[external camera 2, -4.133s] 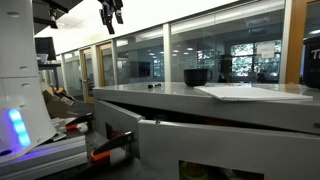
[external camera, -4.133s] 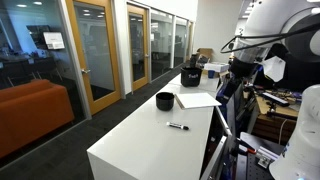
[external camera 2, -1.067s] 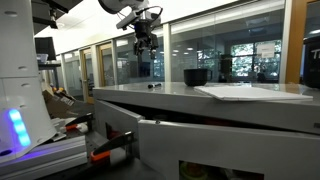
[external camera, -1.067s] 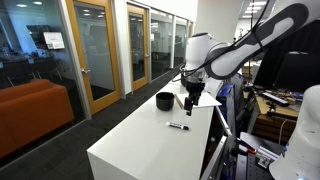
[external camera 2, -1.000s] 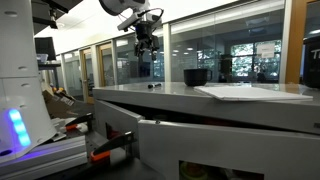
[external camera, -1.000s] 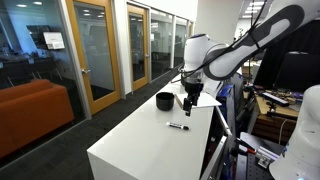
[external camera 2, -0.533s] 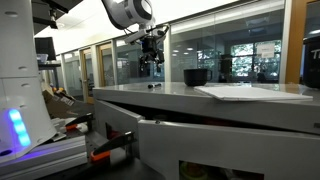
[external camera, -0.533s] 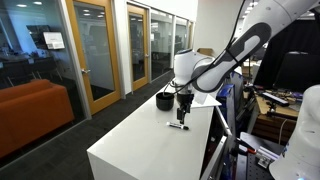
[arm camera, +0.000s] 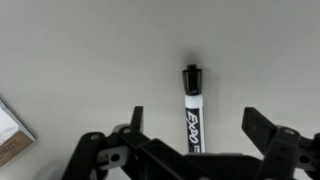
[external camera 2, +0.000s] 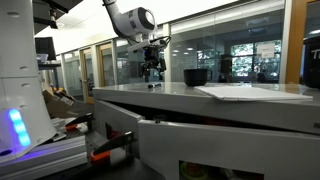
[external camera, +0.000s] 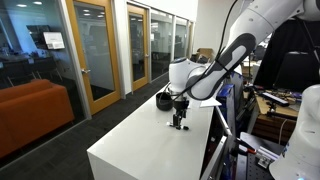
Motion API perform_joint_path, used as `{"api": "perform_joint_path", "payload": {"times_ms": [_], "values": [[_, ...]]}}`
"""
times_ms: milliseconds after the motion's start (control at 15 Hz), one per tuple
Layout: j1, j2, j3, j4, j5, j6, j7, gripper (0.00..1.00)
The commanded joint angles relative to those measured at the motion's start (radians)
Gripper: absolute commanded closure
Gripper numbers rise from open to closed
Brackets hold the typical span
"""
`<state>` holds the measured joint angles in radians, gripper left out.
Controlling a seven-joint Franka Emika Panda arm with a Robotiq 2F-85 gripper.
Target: Put the marker in the cup
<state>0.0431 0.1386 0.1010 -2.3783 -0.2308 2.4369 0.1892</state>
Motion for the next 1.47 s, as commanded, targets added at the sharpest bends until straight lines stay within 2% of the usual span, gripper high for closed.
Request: {"api": "perform_joint_path", "payload": {"times_ms": [0, 533, 600, 667, 867, 1333, 1400], "values": [[0.032, 0.03, -0.022, 0.02, -0.019, 0.018, 0.001, 0.0], [0.043, 0.054, -0.035, 0.011, -0.005, 0.036, -0.011, 0.0], [0.041, 0.056, -0.037, 0.012, 0.002, 0.036, -0.016, 0.25], [0.04, 0.057, -0.041, 0.013, 0.002, 0.039, -0.015, 0.27], [0.039, 0.059, -0.047, 0.01, 0.013, 0.052, -0.024, 0.46], [0.049, 0.051, -0.048, 0.001, 0.004, 0.063, -0.021, 0.98], [0.049, 0.05, -0.048, 0.0, 0.005, 0.064, -0.021, 0.99]]}}
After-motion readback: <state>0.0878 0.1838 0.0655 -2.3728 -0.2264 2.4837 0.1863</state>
